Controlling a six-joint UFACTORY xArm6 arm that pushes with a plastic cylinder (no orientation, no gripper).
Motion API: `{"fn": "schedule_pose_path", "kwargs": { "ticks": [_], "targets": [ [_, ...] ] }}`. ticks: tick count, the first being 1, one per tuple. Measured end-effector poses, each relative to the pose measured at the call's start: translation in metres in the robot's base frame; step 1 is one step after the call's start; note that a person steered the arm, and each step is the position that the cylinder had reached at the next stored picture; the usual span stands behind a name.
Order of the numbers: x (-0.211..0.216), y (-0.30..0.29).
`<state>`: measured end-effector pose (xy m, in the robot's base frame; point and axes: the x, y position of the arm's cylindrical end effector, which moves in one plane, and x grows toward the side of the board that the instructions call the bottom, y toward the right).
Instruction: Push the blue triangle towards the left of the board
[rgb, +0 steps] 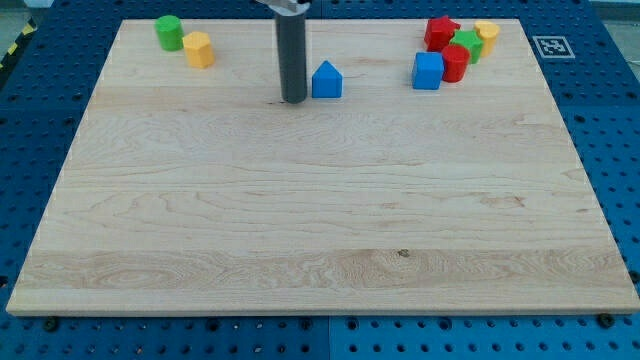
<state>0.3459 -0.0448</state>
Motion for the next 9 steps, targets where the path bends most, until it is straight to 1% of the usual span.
{"fn": "schedule_pose_path", "kwargs": {
  "ticks": [1, 2, 3, 4, 5, 6, 9],
  "targets": [
    [0.024, 0.025],
    [0.040, 0.070],
    [-0.011, 0.103],
    [-0.022, 0.105],
    [-0.023, 0.104],
    [-0.023, 0.091],
    [-0.023, 0.024]
  ]
}}
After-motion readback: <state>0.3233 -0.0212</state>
